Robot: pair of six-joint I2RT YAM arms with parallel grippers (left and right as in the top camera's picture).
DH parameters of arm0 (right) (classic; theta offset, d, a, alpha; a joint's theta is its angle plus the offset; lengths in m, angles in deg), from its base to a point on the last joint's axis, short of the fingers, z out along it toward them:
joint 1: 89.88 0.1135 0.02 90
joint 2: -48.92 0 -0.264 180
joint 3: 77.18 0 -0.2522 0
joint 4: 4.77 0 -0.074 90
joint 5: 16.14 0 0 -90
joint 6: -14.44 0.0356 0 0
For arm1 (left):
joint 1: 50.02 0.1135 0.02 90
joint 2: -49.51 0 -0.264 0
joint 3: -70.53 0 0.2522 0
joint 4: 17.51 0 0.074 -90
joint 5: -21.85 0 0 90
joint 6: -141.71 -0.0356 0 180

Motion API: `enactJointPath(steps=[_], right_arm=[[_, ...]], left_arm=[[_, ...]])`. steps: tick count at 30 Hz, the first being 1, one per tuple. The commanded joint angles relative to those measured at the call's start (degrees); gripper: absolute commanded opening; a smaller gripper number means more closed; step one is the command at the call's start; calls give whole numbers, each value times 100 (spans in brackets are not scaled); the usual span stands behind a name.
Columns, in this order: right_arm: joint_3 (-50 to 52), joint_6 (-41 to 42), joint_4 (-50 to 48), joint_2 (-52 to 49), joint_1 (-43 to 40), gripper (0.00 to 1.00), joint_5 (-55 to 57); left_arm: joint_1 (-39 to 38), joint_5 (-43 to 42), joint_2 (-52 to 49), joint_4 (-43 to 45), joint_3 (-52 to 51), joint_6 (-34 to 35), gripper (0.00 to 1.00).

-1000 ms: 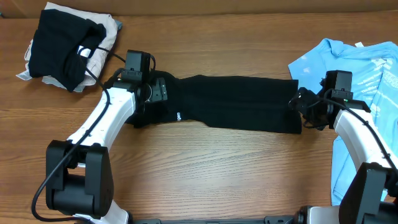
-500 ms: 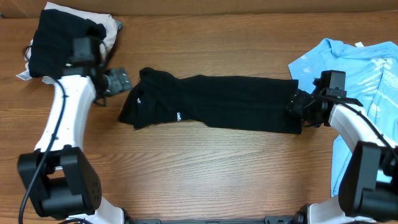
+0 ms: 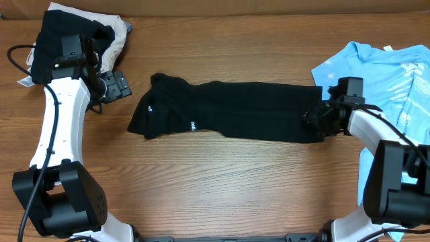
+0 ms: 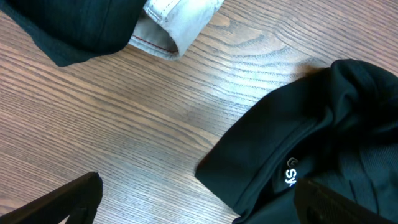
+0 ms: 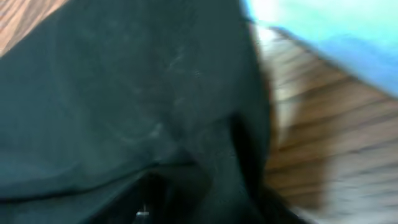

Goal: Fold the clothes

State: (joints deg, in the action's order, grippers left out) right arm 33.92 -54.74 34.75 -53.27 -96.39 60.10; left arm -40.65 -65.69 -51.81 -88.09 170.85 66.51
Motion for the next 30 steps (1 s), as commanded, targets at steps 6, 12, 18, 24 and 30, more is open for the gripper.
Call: enactJointPath(steps=[6, 12, 18, 24, 30], right_arm=[[13, 450, -122, -133, 66, 4, -85], [-363, 282, 540, 13, -428, 4, -90], [-1036, -116, 1875, 562, -962, 4, -136], [-1397, -638, 2710, 935, -876, 4, -136], [-1394, -756, 2865, 944, -44, 4, -197]], left_arm=[[4, 118, 15, -136, 76, -146, 100], [4, 116, 15, -140, 76, -157, 100], [4, 114, 15, -146, 76, -199, 100], [4, 114, 15, -160, 76, -199, 100], [-2, 109, 15, -173, 74, -199, 100]])
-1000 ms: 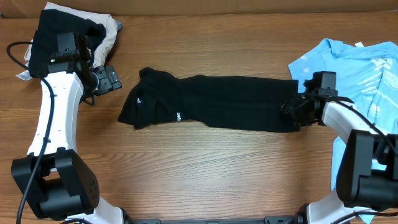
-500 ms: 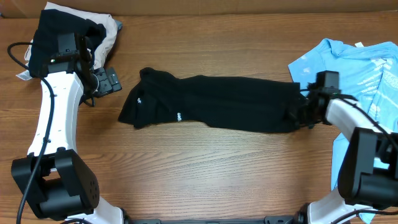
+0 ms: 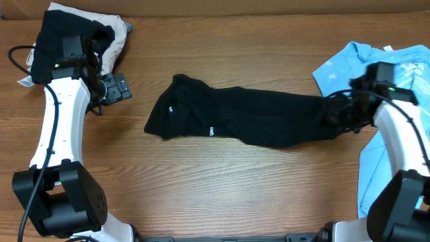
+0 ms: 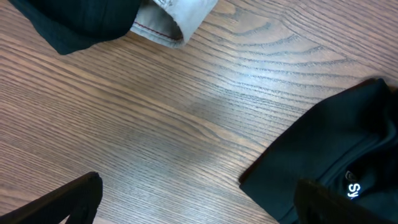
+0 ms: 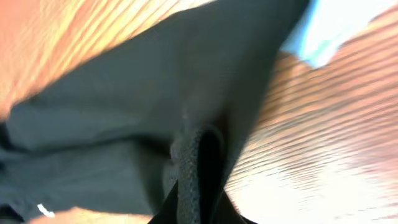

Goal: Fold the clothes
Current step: 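Fold the polo's right end leftward with the right gripper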

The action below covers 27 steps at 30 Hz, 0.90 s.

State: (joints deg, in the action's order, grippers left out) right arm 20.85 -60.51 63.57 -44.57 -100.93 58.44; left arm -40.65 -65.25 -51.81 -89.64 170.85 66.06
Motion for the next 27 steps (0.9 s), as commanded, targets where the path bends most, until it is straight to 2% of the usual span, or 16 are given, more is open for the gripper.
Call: enactJointPath(steps=[1, 7, 14, 26, 27], right_arm=[[-87, -175, -55, 74, 595, 4, -31], [-87, 306, -520, 66, 1864, 5, 299], [-87, 625, -1134, -208, 2916, 13, 645], [-87, 916, -2214, -931, 3412, 13, 234], [-90, 911, -2275, -929, 3427, 17, 162]], left_arm=[[-2, 48, 15, -22, 74, -153, 100], [-2, 46, 15, -76, 74, -151, 100], [-2, 37, 15, -98, 74, -151, 100], [-2, -39, 15, -105, 68, -151, 100], [-2, -39, 15, -107, 66, -151, 100]])
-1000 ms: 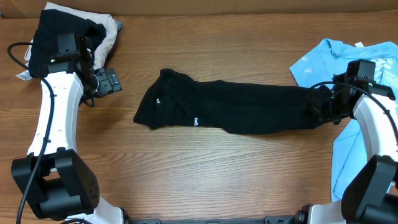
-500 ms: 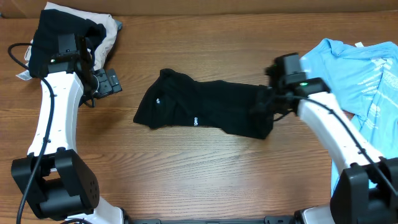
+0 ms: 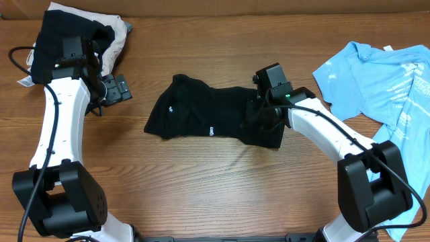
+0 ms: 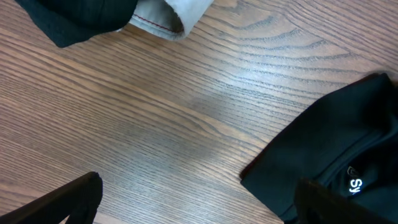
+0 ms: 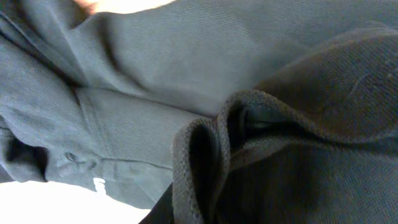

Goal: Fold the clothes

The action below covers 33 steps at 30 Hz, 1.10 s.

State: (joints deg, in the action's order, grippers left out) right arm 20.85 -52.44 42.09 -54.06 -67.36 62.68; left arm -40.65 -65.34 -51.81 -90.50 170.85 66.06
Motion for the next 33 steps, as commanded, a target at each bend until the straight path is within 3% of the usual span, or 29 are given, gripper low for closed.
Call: enactJointPath(steps=[1, 3, 5, 9, 12, 16, 20, 27, 33], right_arm=[[-101, 94, -164, 20, 92, 27, -354], [-166, 37, -131, 20, 101, 36, -586], [-284, -247, -46, 31, 98, 54, -1067], [-756, -391, 496, 83, 87, 69, -1399], [-1134, -417, 960, 160, 57, 73, -1182], [-1335, -4, 1408, 186, -70, 82, -94], [-1322, 94, 1709, 79, -166, 82, 326], [-1322, 205, 2155, 33, -186, 85, 319], [-1322, 201, 2280, 33, -247, 90, 216]], left_arm=[[-2, -33, 15, -31, 66, -151, 100], [-2, -31, 15, -50, 66, -151, 100], [-2, -31, 15, -70, 66, -151, 100], [-2, -28, 15, -74, 66, -153, 100], [-2, -28, 15, -72, 66, -153, 100], [-2, -31, 15, -70, 66, -151, 100], [-2, -247, 15, -76, 63, -157, 100], [-120, -2131, -68, -70, -190, -1580, 100], [-376, -2367, -483, 557, -625, -2020, 100]])
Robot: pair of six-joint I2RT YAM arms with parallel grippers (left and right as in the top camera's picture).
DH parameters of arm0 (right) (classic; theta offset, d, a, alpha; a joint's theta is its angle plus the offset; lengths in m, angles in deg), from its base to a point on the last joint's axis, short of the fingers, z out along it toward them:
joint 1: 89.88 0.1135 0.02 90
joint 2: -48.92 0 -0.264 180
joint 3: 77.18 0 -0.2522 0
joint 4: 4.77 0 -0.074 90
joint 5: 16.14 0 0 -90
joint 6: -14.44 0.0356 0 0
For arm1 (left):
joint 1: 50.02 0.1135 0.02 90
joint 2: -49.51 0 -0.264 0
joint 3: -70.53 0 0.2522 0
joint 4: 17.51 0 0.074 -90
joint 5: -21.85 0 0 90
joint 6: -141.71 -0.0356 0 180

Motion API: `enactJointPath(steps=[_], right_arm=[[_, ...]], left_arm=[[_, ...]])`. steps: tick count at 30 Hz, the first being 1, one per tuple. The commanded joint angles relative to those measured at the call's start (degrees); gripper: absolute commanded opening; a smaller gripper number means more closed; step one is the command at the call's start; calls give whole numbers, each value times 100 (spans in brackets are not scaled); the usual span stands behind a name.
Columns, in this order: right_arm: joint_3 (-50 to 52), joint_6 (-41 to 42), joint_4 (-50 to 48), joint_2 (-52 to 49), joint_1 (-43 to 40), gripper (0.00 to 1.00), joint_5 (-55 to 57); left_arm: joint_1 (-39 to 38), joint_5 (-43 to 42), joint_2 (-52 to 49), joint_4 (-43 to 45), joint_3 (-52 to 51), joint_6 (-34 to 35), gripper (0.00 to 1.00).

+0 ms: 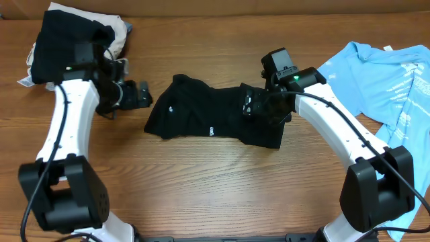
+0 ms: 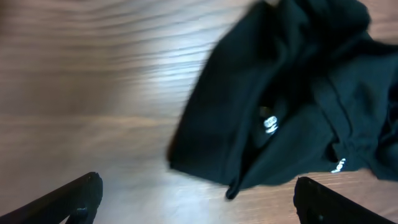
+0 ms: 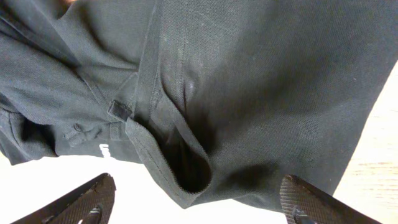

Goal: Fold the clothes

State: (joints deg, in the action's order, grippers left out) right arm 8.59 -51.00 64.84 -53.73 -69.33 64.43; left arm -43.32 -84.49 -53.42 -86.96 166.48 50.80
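A black garment (image 1: 215,121) lies mid-table, its right part doubled over onto the middle so it is short and thick there. My right gripper (image 1: 259,107) hovers open just above that folded part. In the right wrist view its fingers (image 3: 87,199) spread wide over the black cloth (image 3: 249,81), with a hem loop between them and nothing held. My left gripper (image 1: 138,95) is open, just left of the garment's left end. The left wrist view, blurred, shows that end (image 2: 292,93) ahead of the gripper's fingers (image 2: 81,193).
A pile of black and beige clothes (image 1: 74,33) sits at the back left corner. A light blue shirt (image 1: 383,74) is spread along the right edge. Bare wooden table (image 1: 215,195) runs along the front.
My right gripper was shut on the garment's right end over its middle. It is now open, and the end lies on the garment. My left gripper has moved right, close to the left end.
The garment lay stretched out long, my right gripper shut on its right end. Then the whole garment had shifted right, near the blue shirt. Then that end was over the middle, doubling the cloth. Now it is released, and the left gripper has come close.
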Motion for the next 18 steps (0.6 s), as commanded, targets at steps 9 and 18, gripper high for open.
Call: enactJointPath(steps=[9, 18], right_arm=[[-96, -184, 74, -2, -201, 91, 39], [-96, -212, 164, 0, -601, 92, 37]], left_arm=[[-251, -1504, -1156, 1139, -197, -1134, 100], [-308, -2636, -1550, 1200, -203, -1631, 100]])
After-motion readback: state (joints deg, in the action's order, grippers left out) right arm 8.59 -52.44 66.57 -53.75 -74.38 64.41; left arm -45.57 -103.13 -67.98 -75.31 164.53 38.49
